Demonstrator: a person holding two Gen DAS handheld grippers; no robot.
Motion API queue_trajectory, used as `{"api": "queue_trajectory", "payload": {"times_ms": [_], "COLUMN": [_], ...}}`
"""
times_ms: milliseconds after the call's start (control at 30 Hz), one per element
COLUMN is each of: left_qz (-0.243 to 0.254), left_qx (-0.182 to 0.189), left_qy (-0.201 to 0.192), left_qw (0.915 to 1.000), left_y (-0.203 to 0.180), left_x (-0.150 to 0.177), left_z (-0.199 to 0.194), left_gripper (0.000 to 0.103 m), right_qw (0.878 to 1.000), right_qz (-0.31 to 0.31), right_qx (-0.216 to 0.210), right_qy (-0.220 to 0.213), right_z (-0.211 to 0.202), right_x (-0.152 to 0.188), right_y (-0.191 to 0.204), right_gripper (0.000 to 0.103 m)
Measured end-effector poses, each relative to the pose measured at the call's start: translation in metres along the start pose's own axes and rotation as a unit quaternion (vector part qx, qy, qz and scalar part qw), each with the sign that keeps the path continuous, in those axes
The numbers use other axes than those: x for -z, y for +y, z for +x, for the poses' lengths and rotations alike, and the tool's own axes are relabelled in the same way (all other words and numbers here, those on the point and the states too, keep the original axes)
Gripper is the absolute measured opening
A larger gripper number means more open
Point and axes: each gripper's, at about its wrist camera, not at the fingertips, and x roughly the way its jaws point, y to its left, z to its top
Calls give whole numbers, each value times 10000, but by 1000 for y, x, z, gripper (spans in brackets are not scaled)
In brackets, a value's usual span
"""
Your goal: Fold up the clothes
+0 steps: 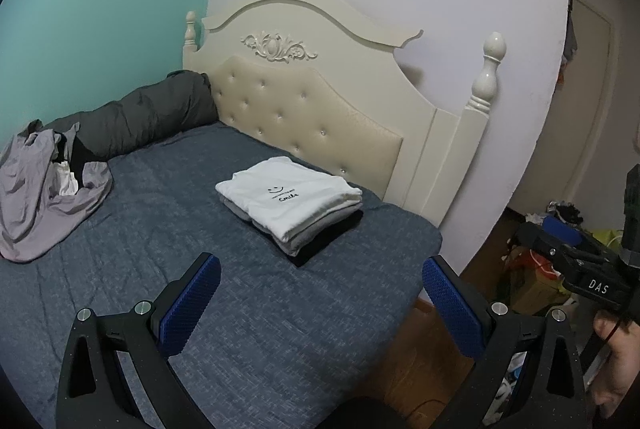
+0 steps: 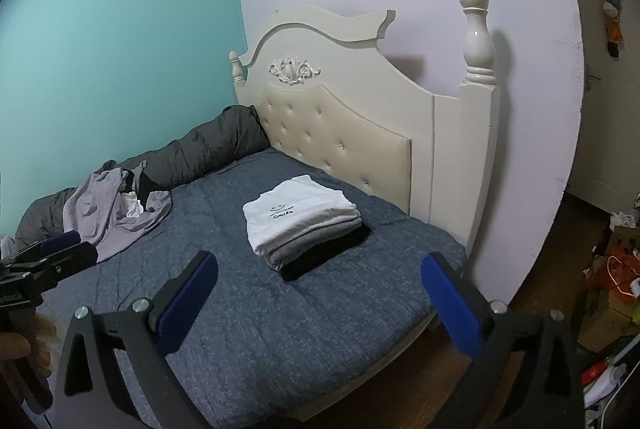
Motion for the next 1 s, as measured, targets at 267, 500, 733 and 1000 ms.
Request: {"api": "queue_trajectory", "payload": {"times_ms": [267,500,733,1000], "left_qz": [13,24,117,151], "left_qx": [-124,-115,-41,-39], "left_qy": [-37,-114,-104,-81], "left_qw": [9999,9999,9999,9998], "left_y": [-1,-3,-8,-11], "left_x": [8,15,19,27], "left_z": [-6,-14,-18,-19], "left_gripper": [103,103,103,103], "right_qw": [10000,10000,10000,10000], "right_qz": [-49,-51,-29,-61], "right_qx": [-37,-77,-34,2], "right_qy": [-13,5,-20,-52], "right_z": [-6,-11,-14,-17], "right_x": [6,12,17,22], "right_y": [5,7,8,10], "right_gripper": [103,103,103,103]}}
